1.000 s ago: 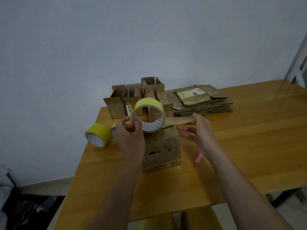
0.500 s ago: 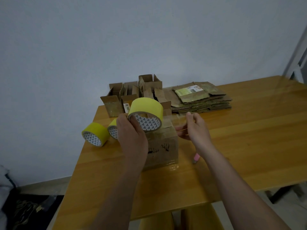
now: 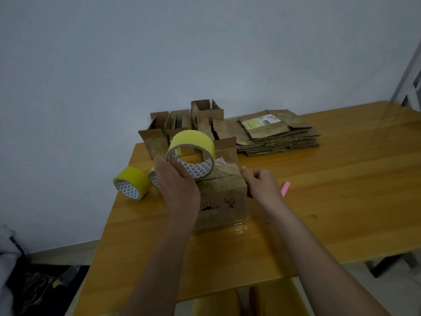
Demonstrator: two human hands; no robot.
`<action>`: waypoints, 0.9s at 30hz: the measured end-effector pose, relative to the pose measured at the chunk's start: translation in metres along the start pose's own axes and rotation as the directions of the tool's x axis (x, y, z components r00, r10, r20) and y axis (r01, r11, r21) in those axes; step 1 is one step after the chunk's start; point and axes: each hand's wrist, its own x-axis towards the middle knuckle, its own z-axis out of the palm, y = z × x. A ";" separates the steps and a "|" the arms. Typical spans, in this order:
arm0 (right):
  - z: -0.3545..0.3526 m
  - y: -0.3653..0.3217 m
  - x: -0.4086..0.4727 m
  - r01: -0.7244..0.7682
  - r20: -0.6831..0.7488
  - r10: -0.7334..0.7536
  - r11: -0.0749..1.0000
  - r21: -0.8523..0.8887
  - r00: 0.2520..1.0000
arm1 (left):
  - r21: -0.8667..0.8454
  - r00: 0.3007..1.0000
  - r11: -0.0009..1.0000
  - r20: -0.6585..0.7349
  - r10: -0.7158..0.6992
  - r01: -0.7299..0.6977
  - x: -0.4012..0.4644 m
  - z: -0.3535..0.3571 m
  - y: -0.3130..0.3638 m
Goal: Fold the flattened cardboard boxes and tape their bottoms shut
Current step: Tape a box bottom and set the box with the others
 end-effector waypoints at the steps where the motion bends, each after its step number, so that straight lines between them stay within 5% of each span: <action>1: 0.001 0.003 0.000 -0.031 0.022 0.031 0.999 0.010 0.999 | 0.001 1.000 1.000 -0.002 0.000 0.000 0.000 0.000 0.000; 5: -0.001 0.003 -0.001 -0.107 0.009 0.107 0.994 -0.003 0.994 | 0.014 1.000 1.000 -0.005 0.004 -0.004 -0.001 0.001 0.001; 10: -0.011 0.001 0.001 -0.171 -0.068 0.160 0.957 -0.234 0.985 | 0.010 1.000 1.000 0.003 0.000 0.000 -0.001 -0.001 0.000; 11: -0.013 0.001 -0.002 -0.125 -0.129 0.093 0.957 -0.262 0.987 | 0.007 1.000 1.000 0.011 0.000 0.000 -0.002 -0.001 0.001; 13: -0.015 0.001 -0.010 0.196 -0.246 -0.263 0.944 -0.266 0.933 | 0.002 1.000 1.000 0.021 0.000 0.000 -0.002 -0.002 0.001; 16: -0.001 -0.005 -0.027 0.561 -0.109 -0.586 0.805 -0.194 0.803 | -0.012 1.000 1.000 0.027 0.003 -0.003 -0.003 -0.003 0.004; 21: 0.018 0.012 -0.028 0.616 0.020 -0.626 0.760 -0.206 0.780 | -0.121 0.980 0.977 0.114 -0.162 0.175 -0.001 -0.013 0.001; 27: 0.021 0.010 -0.030 0.594 0.006 -0.615 0.759 -0.268 0.788 | -0.014 0.975 0.986 0.153 -0.159 0.163 -0.002 -0.013 -0.028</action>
